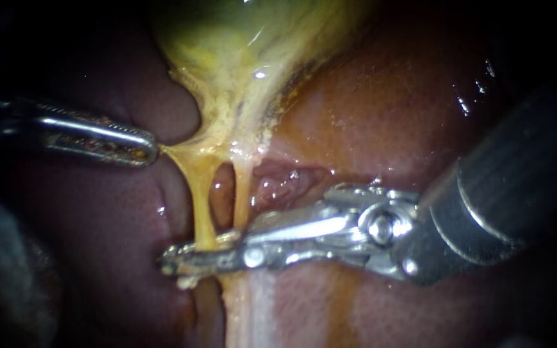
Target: Going back second clip left tube
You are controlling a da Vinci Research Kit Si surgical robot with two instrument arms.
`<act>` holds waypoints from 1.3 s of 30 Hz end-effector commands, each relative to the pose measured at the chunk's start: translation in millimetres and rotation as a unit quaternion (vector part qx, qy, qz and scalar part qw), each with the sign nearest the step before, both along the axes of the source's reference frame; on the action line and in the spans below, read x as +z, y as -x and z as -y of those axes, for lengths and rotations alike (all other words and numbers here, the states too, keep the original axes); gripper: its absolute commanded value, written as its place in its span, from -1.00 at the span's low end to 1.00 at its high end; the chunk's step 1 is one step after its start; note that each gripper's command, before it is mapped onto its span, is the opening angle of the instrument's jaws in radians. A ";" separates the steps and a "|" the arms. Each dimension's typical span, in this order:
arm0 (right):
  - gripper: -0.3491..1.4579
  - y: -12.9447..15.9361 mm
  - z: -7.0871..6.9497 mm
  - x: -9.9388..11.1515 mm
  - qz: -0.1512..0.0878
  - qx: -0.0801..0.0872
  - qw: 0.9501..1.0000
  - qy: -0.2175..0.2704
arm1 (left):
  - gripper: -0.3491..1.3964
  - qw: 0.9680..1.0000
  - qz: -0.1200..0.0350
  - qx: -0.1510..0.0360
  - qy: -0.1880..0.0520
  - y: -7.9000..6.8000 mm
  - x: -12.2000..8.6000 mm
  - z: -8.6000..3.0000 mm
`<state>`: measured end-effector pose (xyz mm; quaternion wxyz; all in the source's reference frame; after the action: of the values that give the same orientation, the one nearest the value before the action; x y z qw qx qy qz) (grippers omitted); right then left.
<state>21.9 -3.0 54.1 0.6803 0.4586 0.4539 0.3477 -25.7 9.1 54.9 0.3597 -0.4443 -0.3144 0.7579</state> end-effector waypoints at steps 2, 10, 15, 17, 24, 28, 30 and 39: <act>-0.89 -0.2 0.1 0.3 -0.004 -0.002 1.000 -0.001 | -1.00 1.000 0.000 0.000 0.000 0.0 0.0 0.0; -0.11 -0.8 1.2 5.2 -0.063 -0.013 0.989 0.130 | -1.00 1.000 0.000 0.000 0.000 0.0 0.0 0.0; -0.07 -0.1 -0.7 6.9 -0.046 0.027 0.977 0.209 | -1.00 1.000 0.000 0.000 0.000 0.0 0.0 0.0; -0.07 0.4 -1.7 7.0 -0.043 0.033 0.973 0.224 | -1.00 1.000 0.000 0.000 0.000 0.0 0.0 0.0; -0.07 3.3 -2.3 6.5 -0.048 0.033 0.962 0.265 | -1.00 1.000 0.000 0.000 0.000 -0.1 0.0 0.0; -0.07 6.3 -1.5 5.4 -0.062 0.020 0.954 0.294 | -1.00 1.000 0.000 0.000 0.000 -0.2 -0.1 0.1; -0.07 8.2 -1.2 4.6 -0.069 0.015 0.950 0.303 | -1.00 1.000 0.000 0.000 0.000 -0.2 -0.1 0.1; -0.06 15.2 -1.9 2.2 -0.085 -0.001 0.939 0.333 | -1.00 1.000 0.000 0.000 0.000 -0.1 -0.1 0.0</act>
<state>6.2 -0.9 56.2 0.7542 0.2322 0.5996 0.1329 -25.6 9.1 54.8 0.3595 -0.4446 -0.3146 0.7577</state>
